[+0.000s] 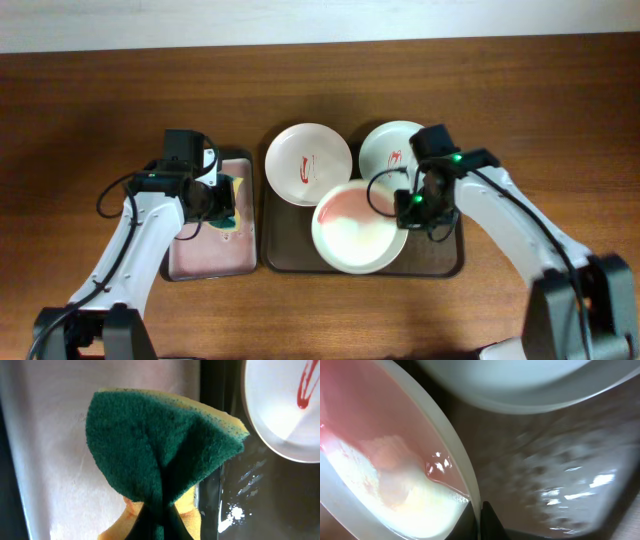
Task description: Clean dirty plates on tray and stack at the side
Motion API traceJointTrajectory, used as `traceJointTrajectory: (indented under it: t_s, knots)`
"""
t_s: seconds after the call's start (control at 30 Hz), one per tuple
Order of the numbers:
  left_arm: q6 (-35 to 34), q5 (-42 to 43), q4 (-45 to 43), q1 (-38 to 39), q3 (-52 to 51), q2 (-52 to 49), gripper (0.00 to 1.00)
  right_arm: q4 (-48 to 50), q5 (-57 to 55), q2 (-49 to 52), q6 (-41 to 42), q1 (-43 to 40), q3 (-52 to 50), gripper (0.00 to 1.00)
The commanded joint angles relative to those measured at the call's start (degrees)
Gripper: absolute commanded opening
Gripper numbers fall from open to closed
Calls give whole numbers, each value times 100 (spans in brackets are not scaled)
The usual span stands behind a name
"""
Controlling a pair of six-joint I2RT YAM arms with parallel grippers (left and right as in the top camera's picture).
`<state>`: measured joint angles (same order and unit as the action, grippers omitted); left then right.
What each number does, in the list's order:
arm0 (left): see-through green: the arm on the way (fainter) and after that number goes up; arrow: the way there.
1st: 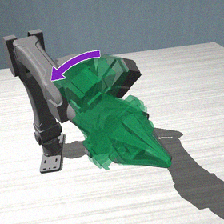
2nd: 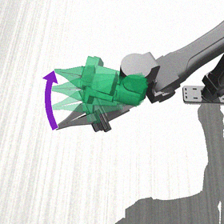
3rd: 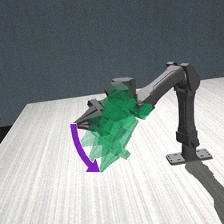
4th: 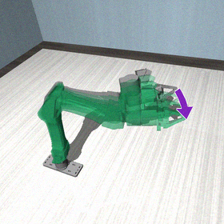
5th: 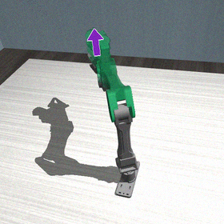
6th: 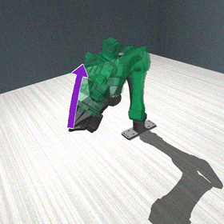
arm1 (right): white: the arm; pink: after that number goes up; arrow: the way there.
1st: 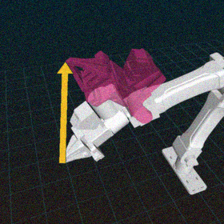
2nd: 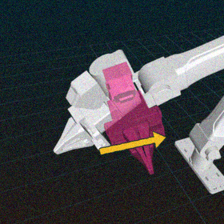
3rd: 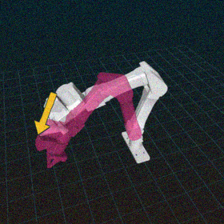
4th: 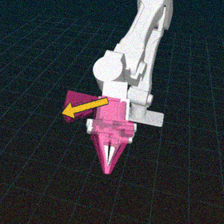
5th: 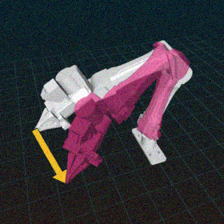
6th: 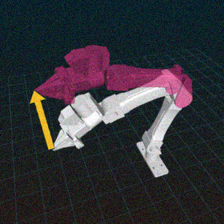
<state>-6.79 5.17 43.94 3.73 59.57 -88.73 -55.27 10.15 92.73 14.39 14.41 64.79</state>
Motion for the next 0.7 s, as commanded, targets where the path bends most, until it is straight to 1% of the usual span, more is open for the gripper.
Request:
traceJointTrajectory:
  t_s: [0.0,0.07,0.2,0.23,0.27,0.3,0.33,0.37,0.43,0.5,0.6,0.67]
  knots:
    - [468,85,-197,-26,-109,-363,0,17,-1436,-411,267,136,201,4]
    - [468,83,-387,-26,-109,-638,0,39,-1967,-448,267,343,205,4]
    - [466,48,-490,-26,-109,-1034,0,138,-3659,-446,479,1165,205,4]
    - [444,-28,-466,-26,-109,-1051,15,179,-3788,-448,479,1300,208,4]
    - [426,-48,-369,-26,-109,-1054,61,227,-4138,-448,476,1572,214,4]
    - [426,-48,-293,-26,-109,-1054,72,225,-4369,-448,479,1711,221,4]
    - [426,-48,-192,-26,-109,-1054,77,216,-4699,-448,479,1921,243,4]
    - [426,-50,-87,-26,-109,-1054,80,214,-4972,-448,479,2114,286,4]
    - [426,-50,24,-26,-109,-1054,82,210,-5289,-474,479,2367,409,4]
    - [426,-48,173,-26,-109,-1054,82,208,-5353,-579,479,2597,636,4]
    - [426,-46,470,-13,-109,-1060,73,188,-5348,-776,479,2645,802,4]
    - [426,-44,525,-13,-142,-1060,59,188,-5348,-911,479,2645,822,4]
